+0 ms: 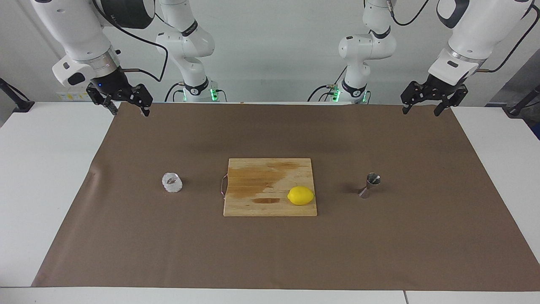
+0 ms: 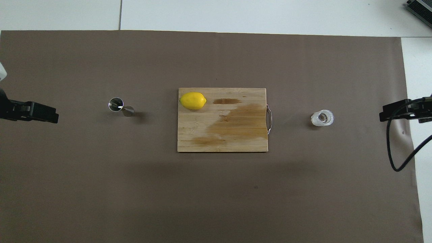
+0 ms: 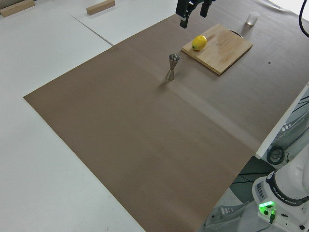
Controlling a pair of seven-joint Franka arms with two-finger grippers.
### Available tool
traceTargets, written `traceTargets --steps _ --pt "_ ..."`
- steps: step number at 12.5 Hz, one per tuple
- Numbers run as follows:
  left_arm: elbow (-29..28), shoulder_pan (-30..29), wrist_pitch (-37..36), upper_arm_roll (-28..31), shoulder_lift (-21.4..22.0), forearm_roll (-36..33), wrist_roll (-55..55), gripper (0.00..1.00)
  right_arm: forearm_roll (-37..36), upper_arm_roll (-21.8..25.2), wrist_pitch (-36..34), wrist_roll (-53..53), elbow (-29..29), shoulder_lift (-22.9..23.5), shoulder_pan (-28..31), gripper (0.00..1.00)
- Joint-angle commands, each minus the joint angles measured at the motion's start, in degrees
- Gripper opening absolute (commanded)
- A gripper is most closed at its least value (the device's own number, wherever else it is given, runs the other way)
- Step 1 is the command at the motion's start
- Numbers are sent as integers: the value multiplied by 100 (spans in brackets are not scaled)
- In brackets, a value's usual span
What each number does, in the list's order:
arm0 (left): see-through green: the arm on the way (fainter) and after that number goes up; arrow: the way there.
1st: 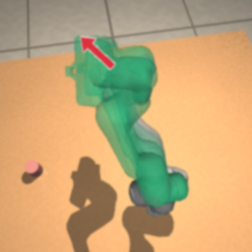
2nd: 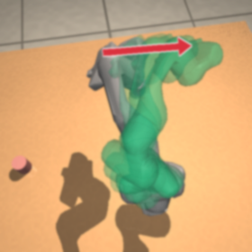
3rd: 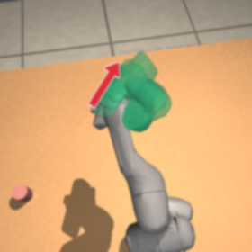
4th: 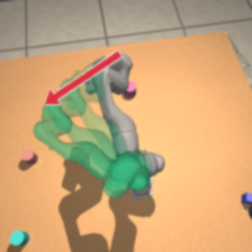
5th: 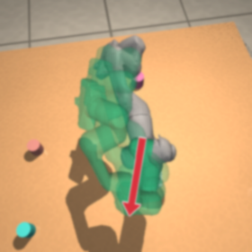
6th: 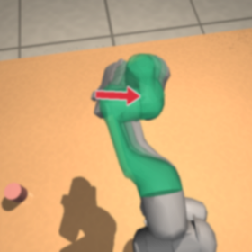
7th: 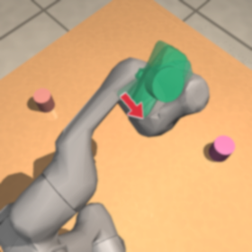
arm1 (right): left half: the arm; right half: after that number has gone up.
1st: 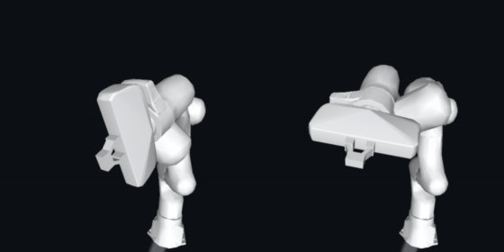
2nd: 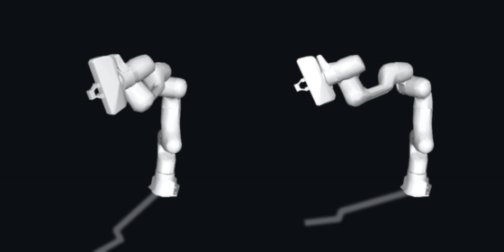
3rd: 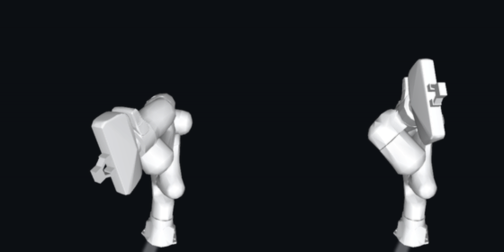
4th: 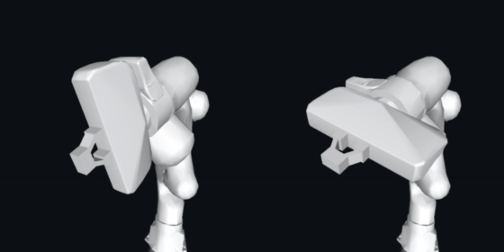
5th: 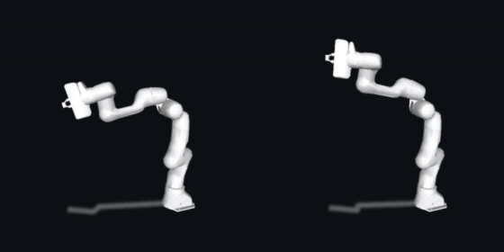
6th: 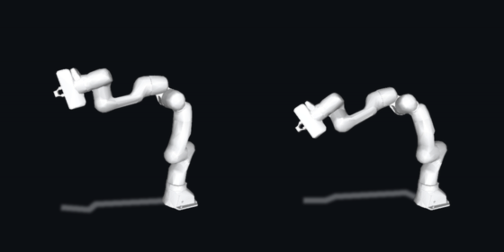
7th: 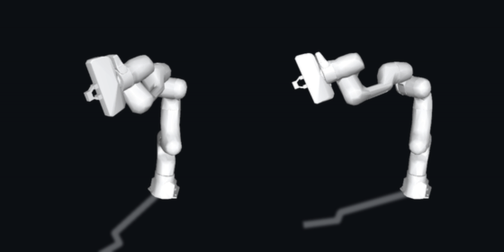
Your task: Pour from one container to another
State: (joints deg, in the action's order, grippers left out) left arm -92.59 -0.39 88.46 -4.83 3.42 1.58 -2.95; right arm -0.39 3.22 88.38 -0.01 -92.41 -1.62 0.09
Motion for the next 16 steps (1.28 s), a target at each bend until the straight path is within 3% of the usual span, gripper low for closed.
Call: traceTargets --steps 1,9,13,16 --pt "-13 -23 74 -27 -8 35 -83 100 -58 -58 -93 45 3 -57 61 100" --pt "-136 -75 136 -18 36 35 14 100 -58 -58 -93 45 3 -57 61 100" --pt "-461 -32 690 -27 115 26 -39 100 -58 -58 -93 45 -5 -57 61 100" --pt "-208 -119 558 -9 -235 158 49 100 -58 -58 -93 45 3 -48 61 100"
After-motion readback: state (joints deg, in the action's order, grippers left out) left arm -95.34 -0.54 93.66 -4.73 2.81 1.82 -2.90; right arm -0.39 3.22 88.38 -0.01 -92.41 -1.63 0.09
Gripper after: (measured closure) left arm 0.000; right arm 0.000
